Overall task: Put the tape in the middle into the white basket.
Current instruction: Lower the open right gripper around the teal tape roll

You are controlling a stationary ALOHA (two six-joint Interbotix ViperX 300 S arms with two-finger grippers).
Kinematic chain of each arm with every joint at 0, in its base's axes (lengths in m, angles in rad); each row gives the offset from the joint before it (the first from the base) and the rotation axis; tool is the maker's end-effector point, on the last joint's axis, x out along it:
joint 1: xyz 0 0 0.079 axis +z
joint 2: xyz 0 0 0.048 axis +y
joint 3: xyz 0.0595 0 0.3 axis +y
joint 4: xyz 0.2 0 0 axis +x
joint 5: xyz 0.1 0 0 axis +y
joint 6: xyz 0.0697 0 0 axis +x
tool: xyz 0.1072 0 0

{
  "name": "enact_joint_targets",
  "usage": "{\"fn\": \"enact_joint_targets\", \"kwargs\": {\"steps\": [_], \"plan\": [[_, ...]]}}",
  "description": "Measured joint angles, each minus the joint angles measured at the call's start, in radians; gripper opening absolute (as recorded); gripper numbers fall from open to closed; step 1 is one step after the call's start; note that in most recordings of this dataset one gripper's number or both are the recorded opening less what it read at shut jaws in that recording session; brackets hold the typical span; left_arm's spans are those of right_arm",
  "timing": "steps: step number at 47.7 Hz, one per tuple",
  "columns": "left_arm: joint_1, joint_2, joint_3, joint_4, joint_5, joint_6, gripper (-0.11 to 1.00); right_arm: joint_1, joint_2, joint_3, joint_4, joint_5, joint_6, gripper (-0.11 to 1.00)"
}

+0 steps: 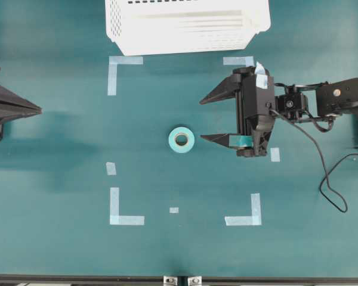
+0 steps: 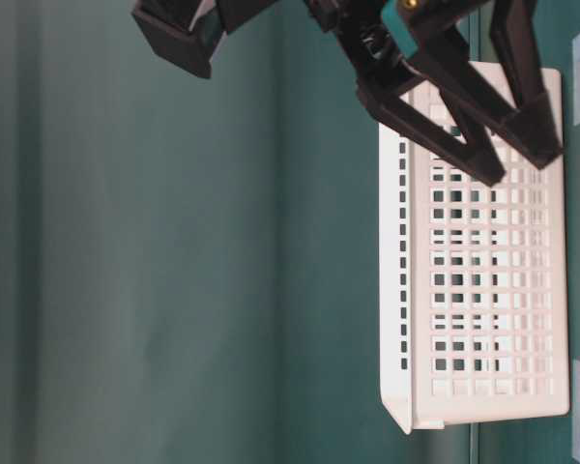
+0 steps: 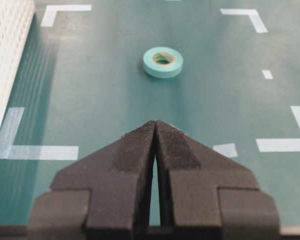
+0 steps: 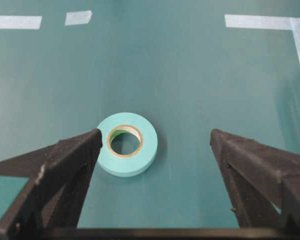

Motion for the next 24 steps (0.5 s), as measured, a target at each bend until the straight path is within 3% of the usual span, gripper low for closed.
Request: {"fn": "enact_joint_targets", "kwargs": {"steps": [10, 24], "plan": [[0.000, 0.000, -0.002, 0.000, 0.000, 0.000, -0.11, 0.014, 0.043, -0.032, -0.002, 0.014, 0.003, 0.99], [0.003, 0.000, 0.000, 0.002, 0.000, 0.000, -0.11, 0.018, 0.107, -0.071, -0.002, 0.032, 0.067, 0.99]]}}
